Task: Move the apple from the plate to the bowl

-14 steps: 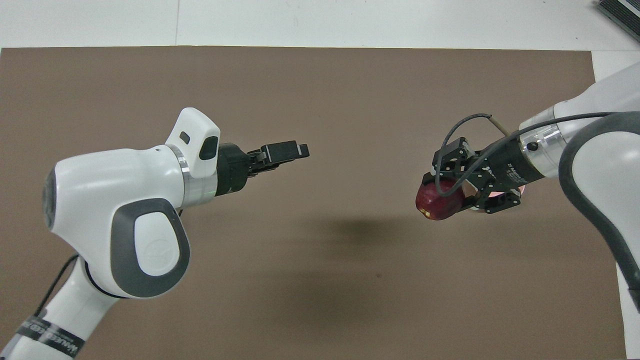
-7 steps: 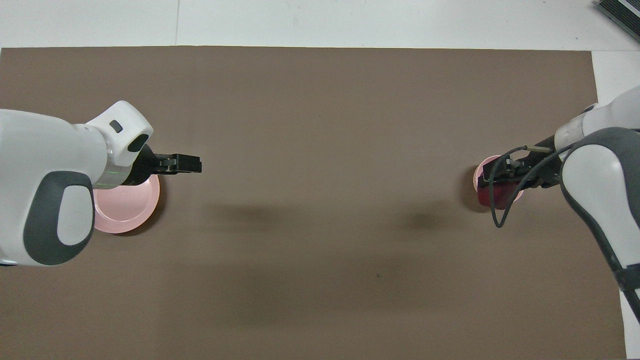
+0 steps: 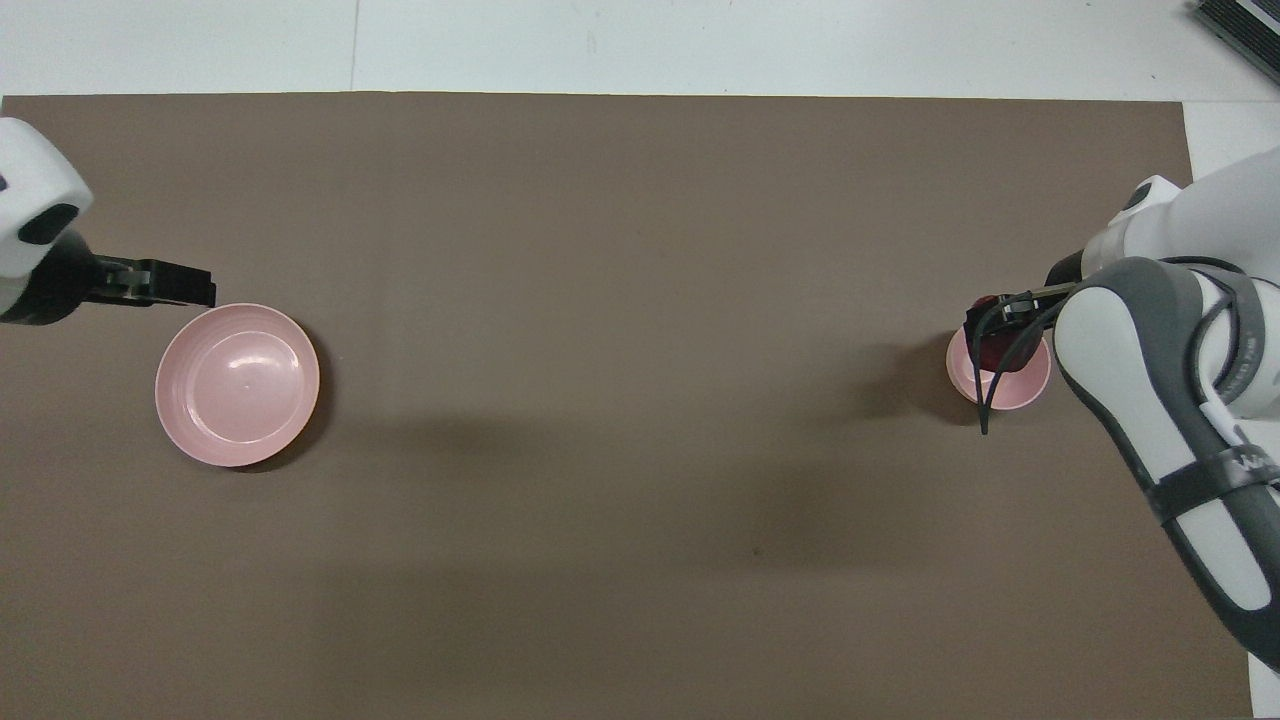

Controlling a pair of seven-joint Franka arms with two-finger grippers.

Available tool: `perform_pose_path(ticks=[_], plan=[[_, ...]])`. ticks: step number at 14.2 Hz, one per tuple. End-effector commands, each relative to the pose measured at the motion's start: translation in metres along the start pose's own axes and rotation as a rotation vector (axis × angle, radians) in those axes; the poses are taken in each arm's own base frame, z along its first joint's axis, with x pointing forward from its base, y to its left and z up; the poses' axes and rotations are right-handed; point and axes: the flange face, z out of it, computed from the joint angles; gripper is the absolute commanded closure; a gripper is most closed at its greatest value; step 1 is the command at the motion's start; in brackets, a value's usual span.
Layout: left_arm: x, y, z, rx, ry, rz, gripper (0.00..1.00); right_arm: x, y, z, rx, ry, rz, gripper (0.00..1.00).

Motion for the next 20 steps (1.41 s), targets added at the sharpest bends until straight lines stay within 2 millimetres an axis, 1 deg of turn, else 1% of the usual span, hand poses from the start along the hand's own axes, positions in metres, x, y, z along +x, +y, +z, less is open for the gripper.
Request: perform_pose_path(ticks=[1,2,3,5,7,9,10,12,13,16,17,20], plan=[[-0.002,-0.004,-0.052,0.027,-0.049,0.024,0.00,0.001,0.016,0.004,-0.031,0.012,-0.080,1.00],[-0.008,-0.012,-0.073,0.026,-0.067,0.007,0.00,0.002,0.017,0.009,-0.040,0.004,-0.087,1.00],[-0.013,-0.011,-0.087,0.023,-0.082,0.010,0.00,0.004,0.021,0.016,-0.051,0.006,-0.091,1.00],[-0.023,-0.006,-0.095,0.020,-0.122,0.014,0.00,0.005,0.021,0.018,-0.052,0.007,-0.087,1.00],[-0.032,-0.001,-0.100,0.017,-0.153,0.021,0.00,0.000,0.021,0.033,-0.045,-0.019,-0.091,1.00],[-0.041,0.001,-0.114,0.010,-0.136,0.023,0.00,-0.002,0.020,0.039,-0.044,-0.023,-0.106,1.00],[-0.049,0.004,-0.122,0.009,-0.137,0.026,0.00,-0.003,0.022,0.042,-0.047,-0.019,-0.109,1.00],[-0.056,0.004,-0.120,0.005,-0.181,0.029,0.00,-0.007,0.022,0.047,-0.044,-0.028,-0.122,1.00],[-0.059,0.001,-0.121,0.001,-0.181,0.022,0.00,-0.006,0.023,0.047,-0.047,-0.023,-0.125,1.00],[-0.060,-0.005,-0.120,0.003,-0.184,-0.001,0.00,-0.008,0.024,0.051,-0.046,-0.027,-0.132,1.00],[-0.060,-0.006,-0.120,0.002,-0.182,-0.006,0.00,-0.009,0.027,0.052,-0.045,-0.028,-0.132,1.00],[-0.058,-0.001,-0.120,0.004,-0.177,0.009,0.00,-0.011,0.034,0.058,-0.049,-0.018,-0.137,1.00]])
